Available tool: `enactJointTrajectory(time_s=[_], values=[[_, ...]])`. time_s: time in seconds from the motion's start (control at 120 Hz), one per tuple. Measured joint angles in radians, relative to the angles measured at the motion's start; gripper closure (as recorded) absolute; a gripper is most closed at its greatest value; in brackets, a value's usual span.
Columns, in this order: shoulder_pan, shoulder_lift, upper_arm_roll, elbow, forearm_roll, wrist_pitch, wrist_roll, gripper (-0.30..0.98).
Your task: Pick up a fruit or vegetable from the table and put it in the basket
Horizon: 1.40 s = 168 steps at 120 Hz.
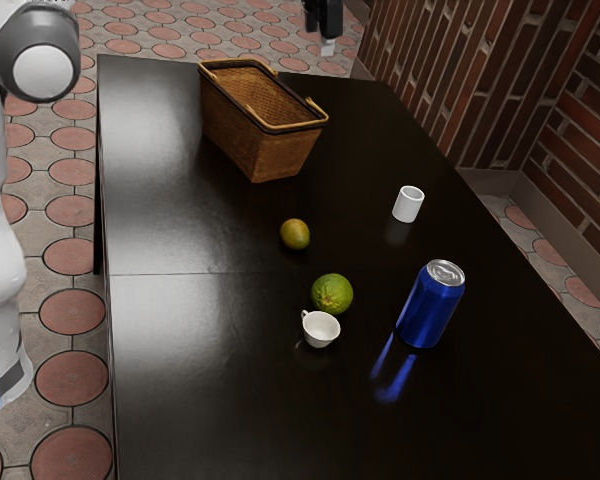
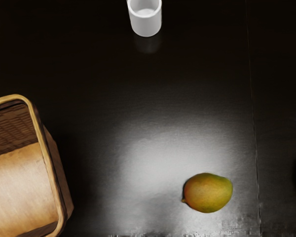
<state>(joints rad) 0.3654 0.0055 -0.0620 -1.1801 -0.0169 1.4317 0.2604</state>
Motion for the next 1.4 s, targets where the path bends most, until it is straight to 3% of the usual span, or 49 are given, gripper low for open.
enactJointTrajectory(time_s=[0.258, 0.317, 0.367, 0.475, 0.533, 0.85, 1.075, 1.4], values=[[-0.120, 0.018, 0.004, -0.003, 0.066, -0.073, 0.060, 0.02], [-0.153, -0.138, 0.001, -0.156, 0.116, -0.058, 0.038, 0.02], [-0.249, -0.277, -0.001, -0.315, 0.141, -0.043, 0.004, 0.02], [-0.311, -0.433, -0.072, -0.558, 0.132, -0.027, -0.081, 0.02], [-0.313, -0.479, -0.062, -0.713, 0.110, 0.044, -0.107, 0.04], [-0.301, -0.469, -0.019, -1.035, 0.047, 0.426, -0.208, 0.07], [-0.288, -0.464, -0.009, -1.089, 0.041, 0.608, -0.250, 0.07], [-0.229, -0.428, -0.007, -1.129, 0.032, 0.717, -0.278, 0.08]])
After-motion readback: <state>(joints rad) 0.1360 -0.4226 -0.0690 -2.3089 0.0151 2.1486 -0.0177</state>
